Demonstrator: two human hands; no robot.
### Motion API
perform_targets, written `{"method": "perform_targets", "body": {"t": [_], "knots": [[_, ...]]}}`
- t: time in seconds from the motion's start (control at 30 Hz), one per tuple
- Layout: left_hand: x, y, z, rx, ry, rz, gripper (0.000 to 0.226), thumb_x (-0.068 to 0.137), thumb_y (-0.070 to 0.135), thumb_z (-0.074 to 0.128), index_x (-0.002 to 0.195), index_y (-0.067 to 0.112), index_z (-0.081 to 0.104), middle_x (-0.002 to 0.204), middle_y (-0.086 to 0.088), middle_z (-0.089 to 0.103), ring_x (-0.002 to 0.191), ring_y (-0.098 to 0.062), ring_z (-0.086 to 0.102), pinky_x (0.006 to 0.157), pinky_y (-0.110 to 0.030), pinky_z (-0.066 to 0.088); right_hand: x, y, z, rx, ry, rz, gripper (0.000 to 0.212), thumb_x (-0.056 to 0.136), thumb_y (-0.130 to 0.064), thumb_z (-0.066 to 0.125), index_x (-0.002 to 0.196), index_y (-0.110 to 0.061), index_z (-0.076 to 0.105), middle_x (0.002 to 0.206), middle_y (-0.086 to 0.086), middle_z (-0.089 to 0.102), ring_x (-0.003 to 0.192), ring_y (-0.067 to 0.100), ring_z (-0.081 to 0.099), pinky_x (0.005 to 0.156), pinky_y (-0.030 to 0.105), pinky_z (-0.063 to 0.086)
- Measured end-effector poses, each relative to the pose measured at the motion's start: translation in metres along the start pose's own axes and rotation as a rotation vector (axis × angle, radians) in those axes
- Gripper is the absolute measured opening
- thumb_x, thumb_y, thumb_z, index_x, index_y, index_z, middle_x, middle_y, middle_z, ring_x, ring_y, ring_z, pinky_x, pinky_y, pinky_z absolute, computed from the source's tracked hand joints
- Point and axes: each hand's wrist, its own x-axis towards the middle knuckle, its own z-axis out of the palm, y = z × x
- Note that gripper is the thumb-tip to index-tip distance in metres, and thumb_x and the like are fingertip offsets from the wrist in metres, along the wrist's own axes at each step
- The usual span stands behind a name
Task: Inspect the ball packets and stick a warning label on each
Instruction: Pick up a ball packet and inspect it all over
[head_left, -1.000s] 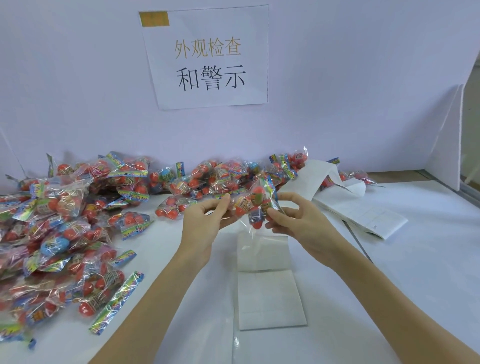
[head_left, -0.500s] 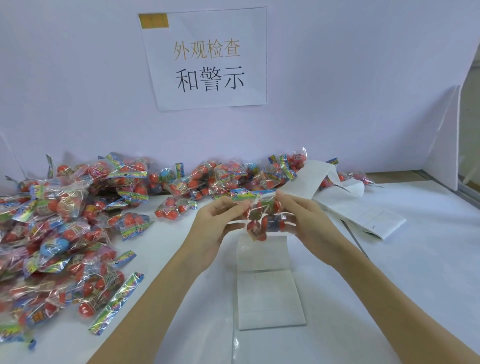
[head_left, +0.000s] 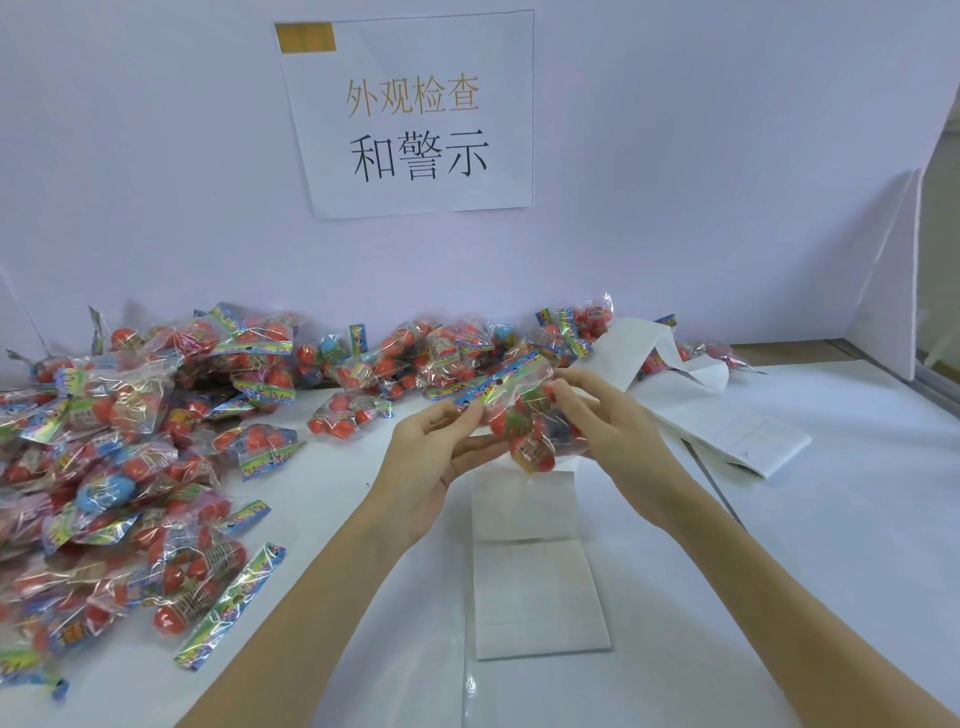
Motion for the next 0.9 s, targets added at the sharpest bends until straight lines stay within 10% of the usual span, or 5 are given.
{"method": "perform_targets", "body": {"t": [0.13, 0.33, 0.5, 0.9], "knots": [[0.003, 0.004, -0.004, 0.003, -0.033, -0.017, 0.015, 0.102, 0.009, 0.061, 0.107, -0.001, 0.072, 0.103, -0.02, 0.077, 0.088, -0.032, 0.078, 0.075, -0.034, 0.063, 0.001, -0.002, -0.004, 0.057, 0.028, 0.063, 0.027, 0.098, -0.034, 0.069, 0.114, -0.012, 0.07, 0.096, 0.008, 0.08, 0.085, 0.025, 0.074, 0.076, 0.034, 0.059], [-0.002, 0.0, 0.003, 0.416, -0.105, -0.046, 0.052, 0.086, 0.067, 0.068, 0.103, 0.018, 0.072, 0.076, -0.008, 0.067, 0.061, -0.02, 0.064, 0.056, -0.028, 0.056, -0.001, 0.0, -0.001, 0.038, -0.028, 0.068, 0.038, 0.088, -0.051, 0.073, 0.077, -0.014, 0.075, 0.079, 0.008, 0.074, 0.08, 0.024, 0.073, 0.078, 0.035, 0.06], [-0.001, -0.003, 0.002, 0.507, -0.048, 0.071, 0.043, 0.082, 0.06, 0.063, 0.094, 0.019, 0.07, 0.086, 0.001, 0.079, 0.07, -0.012, 0.072, 0.066, -0.021, 0.058, -0.001, -0.002, 0.003, -0.033, -0.021, 0.131, 0.067, 0.09, -0.065, 0.057, 0.103, -0.002, 0.078, 0.097, 0.02, 0.077, 0.091, 0.028, 0.076, 0.095, 0.046, 0.061], [0.0, 0.008, -0.005, 0.117, -0.135, -0.03, 0.047, 0.077, 0.026, 0.081, 0.121, 0.011, 0.074, 0.11, -0.009, 0.077, 0.091, -0.018, 0.069, 0.078, -0.028, 0.058, -0.005, -0.009, 0.001, 0.013, 0.005, 0.1, 0.03, 0.104, -0.035, 0.059, 0.098, -0.02, 0.085, 0.102, 0.004, 0.081, 0.106, 0.027, 0.073, 0.103, 0.046, 0.055]]}}
